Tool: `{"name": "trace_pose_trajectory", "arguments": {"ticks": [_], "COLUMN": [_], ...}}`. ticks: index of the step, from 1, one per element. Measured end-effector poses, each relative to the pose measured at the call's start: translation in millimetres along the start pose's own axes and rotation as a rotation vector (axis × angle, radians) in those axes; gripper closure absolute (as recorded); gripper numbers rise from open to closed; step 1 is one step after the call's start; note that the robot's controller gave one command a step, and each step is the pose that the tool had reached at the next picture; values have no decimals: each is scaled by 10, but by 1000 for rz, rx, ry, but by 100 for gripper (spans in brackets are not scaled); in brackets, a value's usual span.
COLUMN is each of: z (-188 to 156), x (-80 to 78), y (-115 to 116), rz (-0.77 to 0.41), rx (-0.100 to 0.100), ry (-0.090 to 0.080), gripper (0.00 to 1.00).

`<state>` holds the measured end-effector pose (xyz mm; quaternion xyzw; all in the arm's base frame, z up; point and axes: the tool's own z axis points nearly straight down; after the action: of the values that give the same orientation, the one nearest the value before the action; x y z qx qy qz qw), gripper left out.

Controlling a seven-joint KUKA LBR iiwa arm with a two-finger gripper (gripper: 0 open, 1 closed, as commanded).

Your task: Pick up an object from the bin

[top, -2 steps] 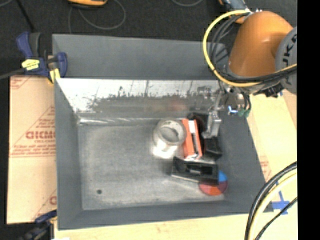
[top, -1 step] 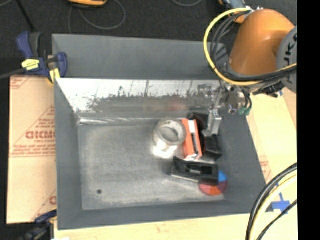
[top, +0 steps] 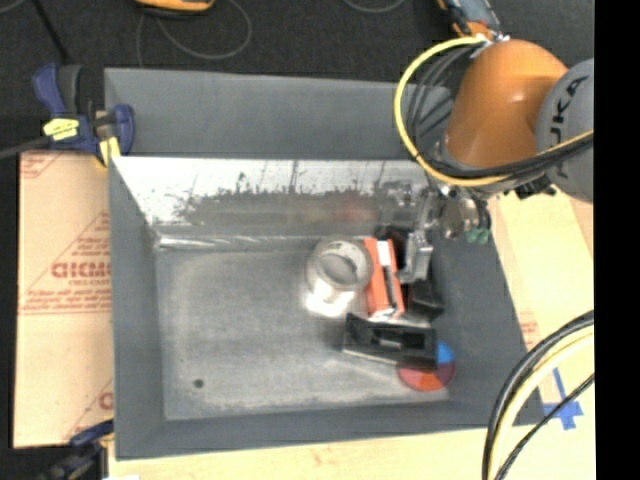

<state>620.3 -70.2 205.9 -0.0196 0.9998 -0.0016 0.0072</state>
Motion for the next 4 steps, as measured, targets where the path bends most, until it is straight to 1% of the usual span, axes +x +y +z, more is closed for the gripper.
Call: {"name": "trace_pose_trajectory", "arguments": {"ticks": [1,2,3,4], "z": [169,395,581,1171], "x": [24,148,228,227], "y": [18,303,487,266], "rz": [-17,11,39,63], "rx": [-1,-5,-3,-4], "ry": [3,25,-1,5], "gripper": [0,0,0,0]}}
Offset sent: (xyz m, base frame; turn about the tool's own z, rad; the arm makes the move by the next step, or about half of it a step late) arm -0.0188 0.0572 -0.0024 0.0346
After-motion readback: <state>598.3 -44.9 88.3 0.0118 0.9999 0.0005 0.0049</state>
